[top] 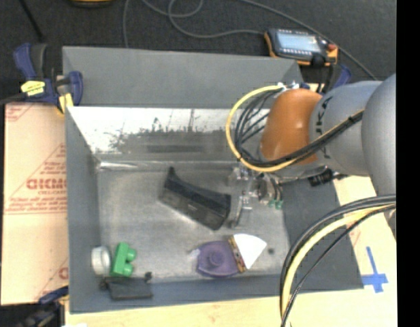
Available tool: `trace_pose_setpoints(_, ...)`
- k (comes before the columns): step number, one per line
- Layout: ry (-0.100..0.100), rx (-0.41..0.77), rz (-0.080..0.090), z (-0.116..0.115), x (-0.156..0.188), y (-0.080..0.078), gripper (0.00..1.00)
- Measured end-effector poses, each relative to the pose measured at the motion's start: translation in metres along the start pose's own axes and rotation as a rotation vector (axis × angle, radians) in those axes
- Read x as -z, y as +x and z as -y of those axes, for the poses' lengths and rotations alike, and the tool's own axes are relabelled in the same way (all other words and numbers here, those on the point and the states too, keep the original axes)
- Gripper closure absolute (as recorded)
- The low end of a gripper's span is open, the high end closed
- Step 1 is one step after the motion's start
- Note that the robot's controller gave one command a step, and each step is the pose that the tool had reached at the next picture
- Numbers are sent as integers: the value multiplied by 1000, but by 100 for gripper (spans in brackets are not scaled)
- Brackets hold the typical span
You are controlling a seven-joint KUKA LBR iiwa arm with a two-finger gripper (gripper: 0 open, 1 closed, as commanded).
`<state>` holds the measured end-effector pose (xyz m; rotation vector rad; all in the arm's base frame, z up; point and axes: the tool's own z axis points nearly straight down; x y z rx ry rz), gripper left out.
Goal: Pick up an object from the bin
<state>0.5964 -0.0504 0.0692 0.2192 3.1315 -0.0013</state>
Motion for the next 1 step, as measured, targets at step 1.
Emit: trace_pose_setpoints(1, 1, -11, 0, -37, 3, 32, 0)
